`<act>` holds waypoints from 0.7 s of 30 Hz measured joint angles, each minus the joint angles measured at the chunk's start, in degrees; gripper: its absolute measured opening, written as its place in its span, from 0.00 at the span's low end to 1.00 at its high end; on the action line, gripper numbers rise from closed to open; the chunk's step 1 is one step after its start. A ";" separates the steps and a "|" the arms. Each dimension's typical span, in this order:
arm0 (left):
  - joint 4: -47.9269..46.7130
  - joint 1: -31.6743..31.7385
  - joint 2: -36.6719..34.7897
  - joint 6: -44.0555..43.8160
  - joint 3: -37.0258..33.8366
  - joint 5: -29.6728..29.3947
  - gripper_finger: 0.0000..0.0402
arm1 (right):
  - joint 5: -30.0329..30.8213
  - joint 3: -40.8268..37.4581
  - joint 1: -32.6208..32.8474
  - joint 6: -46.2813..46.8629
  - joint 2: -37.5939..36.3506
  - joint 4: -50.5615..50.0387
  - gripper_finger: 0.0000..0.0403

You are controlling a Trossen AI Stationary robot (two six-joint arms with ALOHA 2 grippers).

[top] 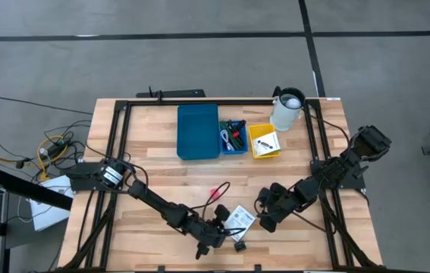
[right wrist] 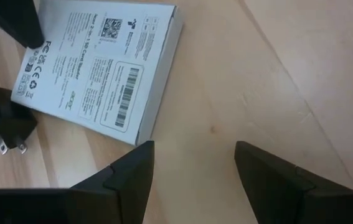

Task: Pick and place items into bin
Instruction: Put the card reader box into the yellow basket

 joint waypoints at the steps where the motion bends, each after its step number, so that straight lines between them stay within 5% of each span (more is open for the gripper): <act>1: 0.05 -0.07 0.10 0.02 0.00 -0.57 0.00 | -0.16 0.00 -0.10 0.02 0.00 0.00 0.55; 21: 5.49 -1.62 1.98 -2.91 0.00 -2.07 0.00 | -0.01 0.00 -2.48 -2.54 -0.02 1.28 0.55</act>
